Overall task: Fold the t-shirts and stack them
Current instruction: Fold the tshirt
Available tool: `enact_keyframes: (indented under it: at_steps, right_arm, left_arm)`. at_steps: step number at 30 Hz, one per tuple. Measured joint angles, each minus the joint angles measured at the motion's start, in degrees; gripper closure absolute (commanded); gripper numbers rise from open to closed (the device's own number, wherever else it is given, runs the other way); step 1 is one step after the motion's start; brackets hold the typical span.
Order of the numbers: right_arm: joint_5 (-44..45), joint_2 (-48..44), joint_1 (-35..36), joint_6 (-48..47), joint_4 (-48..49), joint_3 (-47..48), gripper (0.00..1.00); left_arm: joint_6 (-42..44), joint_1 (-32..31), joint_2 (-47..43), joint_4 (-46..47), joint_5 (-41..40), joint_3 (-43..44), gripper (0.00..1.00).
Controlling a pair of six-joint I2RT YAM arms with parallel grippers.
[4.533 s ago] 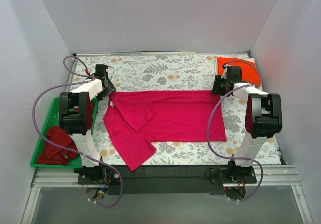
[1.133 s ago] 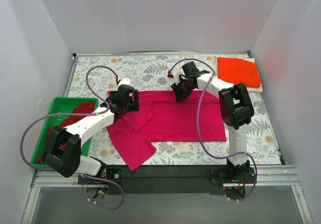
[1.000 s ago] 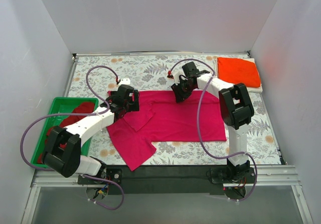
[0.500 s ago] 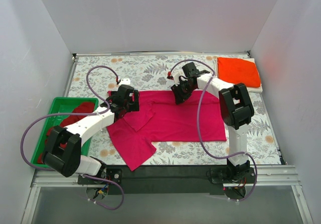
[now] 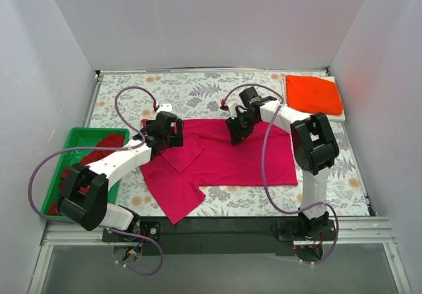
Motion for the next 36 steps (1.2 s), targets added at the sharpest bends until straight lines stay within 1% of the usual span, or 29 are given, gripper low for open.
enact_keyframes:
  at_steps: [5,11,16,18,21,23,26,30,36]
  right_arm:
    - [1.6,-2.4,0.4,2.7,-0.1,-3.1,0.64]
    - [4.5,-4.3,0.4,5.5,-0.5,-3.9,0.64]
    - [8.2,-8.5,0.0,10.2,-0.9,-7.4,0.64]
    - [10.6,-9.4,-0.4,12.3,-1.5,-7.8,0.64]
    - [17.9,-9.6,-2.2,15.5,-1.8,-6.3,0.65]
    - [23.5,-8.5,-4.6,17.9,-2.3,-1.0,0.65]
    - [28.4,-4.9,-7.1,19.8,-1.1,5.1,0.65]
    - [30.5,0.2,-8.4,21.1,-1.1,7.8,0.65]
    - [31.7,3.6,-9.0,21.7,-2.1,7.5,0.65]
  left_arm:
    - [0.0,0.0,0.0,0.0,0.0,0.0,0.31]
    - [0.1,0.0,0.0,0.0,0.0,0.0,0.31]
    - [0.2,0.0,0.0,0.0,0.0,0.0,0.31]
    - [0.2,0.0,0.0,0.0,0.0,0.0,0.31]
    - [0.2,0.0,0.0,0.0,0.0,0.0,0.31]
    - [0.3,0.0,0.0,0.0,0.0,0.0,0.31]
    - [0.2,0.0,0.0,0.0,0.0,0.0,0.31]
    - [0.3,0.0,0.0,0.0,-0.1,0.0,0.32]
    - [0.5,0.0,0.0,0.0,-0.3,0.0,0.32]
